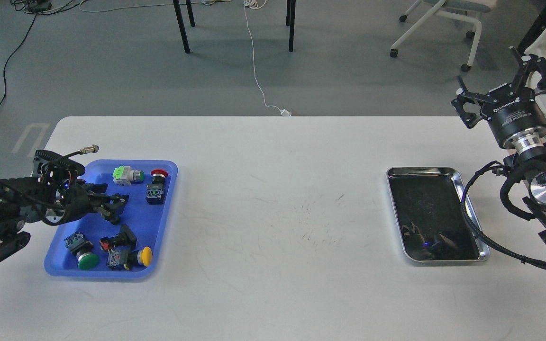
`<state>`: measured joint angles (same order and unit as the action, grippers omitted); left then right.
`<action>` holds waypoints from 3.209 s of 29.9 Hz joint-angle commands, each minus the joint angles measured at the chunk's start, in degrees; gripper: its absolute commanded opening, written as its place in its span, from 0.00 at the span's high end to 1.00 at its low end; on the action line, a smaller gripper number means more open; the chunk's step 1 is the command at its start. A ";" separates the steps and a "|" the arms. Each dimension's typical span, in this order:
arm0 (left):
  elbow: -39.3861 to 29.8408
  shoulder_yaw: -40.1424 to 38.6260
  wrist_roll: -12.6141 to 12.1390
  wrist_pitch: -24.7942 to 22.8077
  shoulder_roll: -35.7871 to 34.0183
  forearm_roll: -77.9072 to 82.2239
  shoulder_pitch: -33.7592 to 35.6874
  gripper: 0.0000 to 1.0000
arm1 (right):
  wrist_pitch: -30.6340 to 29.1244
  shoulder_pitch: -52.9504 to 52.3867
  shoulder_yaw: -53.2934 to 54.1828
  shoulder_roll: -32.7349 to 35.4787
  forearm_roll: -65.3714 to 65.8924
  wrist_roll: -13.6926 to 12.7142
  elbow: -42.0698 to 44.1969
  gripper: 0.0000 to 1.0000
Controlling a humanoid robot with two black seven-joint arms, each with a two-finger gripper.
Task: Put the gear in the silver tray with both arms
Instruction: 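Close the left gripper on the small black gear in the blue tray, then lift the black gear with the left gripper toward the table center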
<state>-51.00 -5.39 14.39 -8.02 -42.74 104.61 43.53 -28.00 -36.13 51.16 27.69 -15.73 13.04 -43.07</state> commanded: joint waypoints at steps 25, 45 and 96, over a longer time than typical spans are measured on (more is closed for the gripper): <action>0.99 0.38 1.17 0.37 0.29 -0.90 -0.11 0.59 | 0.00 0.18 0.00 0.08 0.00 -0.03 0.01 0.01; 2.40 0.29 1.69 0.72 0.38 -1.07 -1.16 0.69 | 0.00 0.27 0.00 0.08 0.00 0.06 -0.17 0.01; -12.02 7.23 -6.65 -6.57 31.75 2.26 17.56 0.82 | 0.00 -0.08 0.44 8.60 0.00 -0.03 -8.52 0.01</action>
<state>-65.09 0.75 8.14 -14.59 -13.60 105.94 61.45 -28.00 -36.29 51.70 35.62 -15.73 13.00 -51.43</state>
